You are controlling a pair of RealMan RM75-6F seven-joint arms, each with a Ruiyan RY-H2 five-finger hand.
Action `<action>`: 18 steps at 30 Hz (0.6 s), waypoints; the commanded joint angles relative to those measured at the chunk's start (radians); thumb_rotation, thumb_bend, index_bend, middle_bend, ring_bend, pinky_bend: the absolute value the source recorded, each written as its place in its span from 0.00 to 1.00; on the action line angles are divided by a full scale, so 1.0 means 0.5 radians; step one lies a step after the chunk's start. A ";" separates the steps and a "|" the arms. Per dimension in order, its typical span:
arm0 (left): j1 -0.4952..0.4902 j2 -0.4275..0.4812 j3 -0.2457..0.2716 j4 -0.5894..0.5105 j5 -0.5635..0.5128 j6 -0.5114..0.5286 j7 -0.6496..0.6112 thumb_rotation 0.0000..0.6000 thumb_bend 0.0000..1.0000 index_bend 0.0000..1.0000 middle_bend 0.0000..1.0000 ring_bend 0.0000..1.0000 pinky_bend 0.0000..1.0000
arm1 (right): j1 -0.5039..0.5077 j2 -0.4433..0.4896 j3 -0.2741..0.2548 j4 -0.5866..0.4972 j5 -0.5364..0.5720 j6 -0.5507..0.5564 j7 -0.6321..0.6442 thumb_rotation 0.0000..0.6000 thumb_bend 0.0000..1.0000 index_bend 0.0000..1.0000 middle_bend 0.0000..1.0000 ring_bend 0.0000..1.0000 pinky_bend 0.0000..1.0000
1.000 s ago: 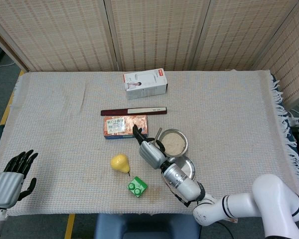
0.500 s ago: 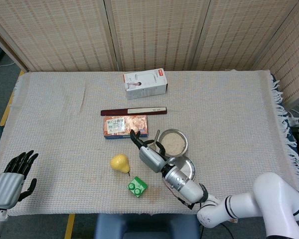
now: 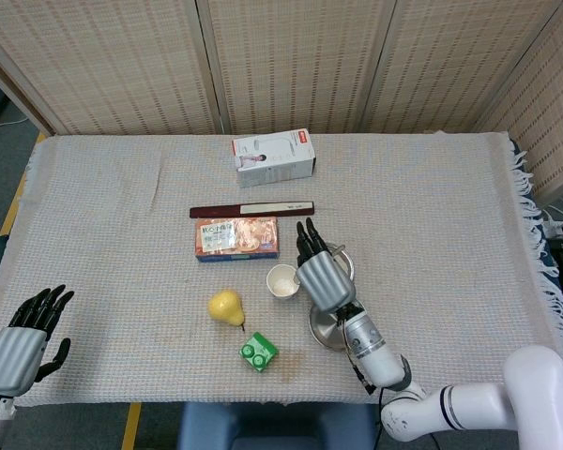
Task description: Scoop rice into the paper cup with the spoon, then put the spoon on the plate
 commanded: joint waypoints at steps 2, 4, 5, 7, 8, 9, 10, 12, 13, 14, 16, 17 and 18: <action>-0.003 -0.003 -0.007 0.002 -0.019 -0.013 0.003 1.00 0.48 0.00 0.00 0.00 0.13 | -0.353 0.153 -0.060 -0.113 0.014 0.070 0.668 1.00 0.37 0.66 0.24 0.01 0.00; -0.006 -0.008 -0.010 0.002 -0.023 -0.020 0.013 1.00 0.48 0.00 0.00 0.00 0.13 | -0.405 0.236 -0.124 -0.166 0.018 0.002 0.785 1.00 0.37 0.67 0.24 0.01 0.00; -0.008 -0.011 -0.009 0.001 -0.022 -0.024 0.022 1.00 0.48 0.00 0.00 0.00 0.13 | -0.427 0.265 -0.161 -0.172 0.001 -0.038 0.843 1.00 0.37 0.67 0.24 0.01 0.00; -0.010 -0.015 -0.009 -0.005 -0.021 -0.027 0.034 1.00 0.48 0.00 0.00 0.00 0.13 | -0.458 0.280 -0.213 -0.160 -0.030 -0.093 0.935 1.00 0.37 0.66 0.24 0.01 0.00; -0.010 -0.017 -0.008 -0.008 -0.018 -0.028 0.041 1.00 0.48 0.00 0.00 0.00 0.13 | -0.471 0.280 -0.238 -0.145 -0.048 -0.117 0.962 1.00 0.37 0.66 0.24 0.01 0.00; -0.010 -0.018 -0.006 -0.014 -0.014 -0.028 0.049 1.00 0.48 0.00 0.00 0.00 0.13 | -0.486 0.270 -0.270 -0.113 -0.081 -0.141 0.985 1.00 0.37 0.66 0.24 0.01 0.00; -0.009 -0.019 -0.004 -0.017 -0.011 -0.027 0.054 1.00 0.48 0.00 0.00 0.00 0.13 | -0.496 0.255 -0.291 -0.086 -0.110 -0.154 0.999 1.00 0.37 0.66 0.24 0.01 0.00; -0.011 -0.022 -0.002 -0.021 -0.006 -0.029 0.062 1.00 0.48 0.00 0.00 0.00 0.13 | -0.520 0.209 -0.325 -0.015 -0.176 -0.175 1.035 1.00 0.37 0.65 0.24 0.01 0.00; -0.012 -0.023 -0.003 -0.023 -0.006 -0.030 0.066 1.00 0.48 0.00 0.00 0.00 0.13 | -0.528 0.188 -0.336 0.017 -0.200 -0.188 1.048 1.00 0.37 0.65 0.24 0.01 0.00; -0.013 -0.023 -0.002 -0.025 -0.007 -0.034 0.067 1.00 0.48 0.00 0.00 0.00 0.13 | -0.536 0.160 -0.347 0.059 -0.229 -0.204 1.062 1.00 0.37 0.64 0.24 0.01 0.00; -0.014 -0.023 -0.002 -0.027 -0.013 -0.040 0.069 1.00 0.48 0.00 0.00 0.00 0.13 | -0.547 0.121 -0.353 0.116 -0.268 -0.220 1.074 1.00 0.37 0.61 0.24 0.00 0.00; -0.012 -0.021 0.000 -0.027 -0.012 -0.039 0.068 1.00 0.48 0.00 0.00 0.00 0.13 | -0.553 0.104 -0.353 0.140 -0.286 -0.224 1.076 1.00 0.37 0.60 0.24 0.00 0.00; -0.010 -0.018 0.001 -0.028 -0.010 -0.035 0.065 1.00 0.48 0.00 0.00 0.00 0.13 | -0.559 0.085 -0.350 0.167 -0.309 -0.227 1.080 1.00 0.37 0.59 0.24 0.00 0.00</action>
